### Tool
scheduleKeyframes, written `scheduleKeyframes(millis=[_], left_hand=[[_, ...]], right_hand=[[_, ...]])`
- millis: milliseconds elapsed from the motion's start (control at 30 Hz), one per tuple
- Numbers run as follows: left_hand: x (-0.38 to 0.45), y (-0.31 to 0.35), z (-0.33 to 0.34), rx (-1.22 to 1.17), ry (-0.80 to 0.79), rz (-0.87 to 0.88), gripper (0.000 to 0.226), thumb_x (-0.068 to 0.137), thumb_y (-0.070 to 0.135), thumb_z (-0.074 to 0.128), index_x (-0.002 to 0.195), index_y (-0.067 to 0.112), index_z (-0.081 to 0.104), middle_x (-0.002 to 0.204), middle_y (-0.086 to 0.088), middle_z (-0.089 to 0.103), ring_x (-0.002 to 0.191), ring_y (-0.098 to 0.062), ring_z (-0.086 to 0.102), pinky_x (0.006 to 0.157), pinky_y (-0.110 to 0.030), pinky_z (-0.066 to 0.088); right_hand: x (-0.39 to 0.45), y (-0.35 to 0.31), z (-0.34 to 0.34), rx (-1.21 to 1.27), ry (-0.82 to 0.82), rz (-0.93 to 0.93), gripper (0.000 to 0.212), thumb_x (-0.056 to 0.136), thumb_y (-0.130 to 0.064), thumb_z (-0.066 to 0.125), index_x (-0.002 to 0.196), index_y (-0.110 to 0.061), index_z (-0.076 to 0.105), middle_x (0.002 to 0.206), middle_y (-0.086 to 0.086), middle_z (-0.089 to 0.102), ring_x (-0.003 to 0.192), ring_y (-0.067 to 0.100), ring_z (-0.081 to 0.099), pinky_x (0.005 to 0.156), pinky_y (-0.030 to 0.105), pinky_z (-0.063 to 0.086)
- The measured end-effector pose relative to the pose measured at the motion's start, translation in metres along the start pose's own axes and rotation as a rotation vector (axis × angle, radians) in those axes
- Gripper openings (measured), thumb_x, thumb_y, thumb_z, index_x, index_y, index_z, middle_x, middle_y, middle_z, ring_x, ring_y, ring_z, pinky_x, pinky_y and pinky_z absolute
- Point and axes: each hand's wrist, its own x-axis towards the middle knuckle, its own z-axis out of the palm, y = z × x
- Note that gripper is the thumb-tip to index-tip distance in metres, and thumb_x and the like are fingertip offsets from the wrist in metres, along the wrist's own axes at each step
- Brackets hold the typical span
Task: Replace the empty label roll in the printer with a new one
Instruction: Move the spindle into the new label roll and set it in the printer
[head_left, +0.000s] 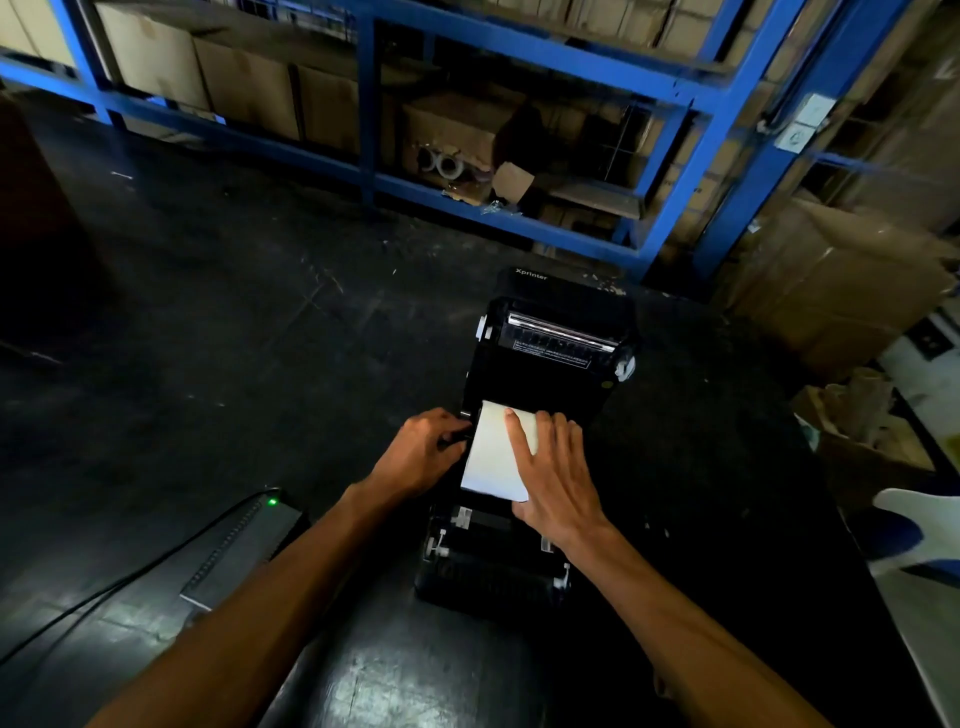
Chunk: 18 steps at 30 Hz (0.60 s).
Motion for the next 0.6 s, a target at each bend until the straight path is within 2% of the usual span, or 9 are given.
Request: scheduleKeyframes(millis=[67,233,467,600], left_hand=[[0.003,0.0,-0.001,0.019,-0.015,-0.003,0.028,0.086,0.011,0.066,0.113,0.005,0.069,0.107,-0.012,0.065,0.081,-0.015,0.057,0.074,-0.022,0.046],[0.004,-0.002,-0.004,0.038,-0.035,0.018,0.022,0.086,0.008,0.067,0.106,0.002,0.071,0.103,-0.014,0.066,0.086,-0.024,0.063,0.077,-0.035,0.054],[0.004,0.001,-0.007,0.13,-0.063,0.077,0.02,0.088,0.013,0.064,0.104,0.005,0.071,0.104,-0.012,0.068,0.089,-0.026,0.066,0.079,-0.04,0.054],[0.003,0.002,-0.01,0.173,-0.066,0.091,0.019,0.088,0.015,0.064,0.104,0.007,0.072,0.106,-0.012,0.069,0.092,-0.029,0.067,0.079,-0.041,0.054]], right_hand=[[0.0,0.0,0.003,0.007,0.024,-0.002,0.125,0.035,-0.036,0.091,0.139,-0.007,0.029,0.122,0.031,0.055,0.11,0.046,0.055,0.096,0.057,0.046],[0.0,-0.002,0.005,0.046,0.042,0.006,0.126,0.035,-0.036,0.091,0.139,-0.009,0.026,0.124,0.03,0.053,0.112,0.046,0.054,0.098,0.057,0.044],[-0.001,0.003,0.007,0.051,0.004,0.001,0.114,0.057,-0.031,0.084,0.149,-0.011,0.019,0.138,0.03,0.039,0.127,0.046,0.039,0.111,0.062,0.024],[-0.002,0.008,0.009,0.103,-0.039,0.003,0.109,0.066,-0.028,0.079,0.15,-0.013,0.01,0.145,0.027,0.029,0.133,0.044,0.029,0.115,0.058,0.019]])
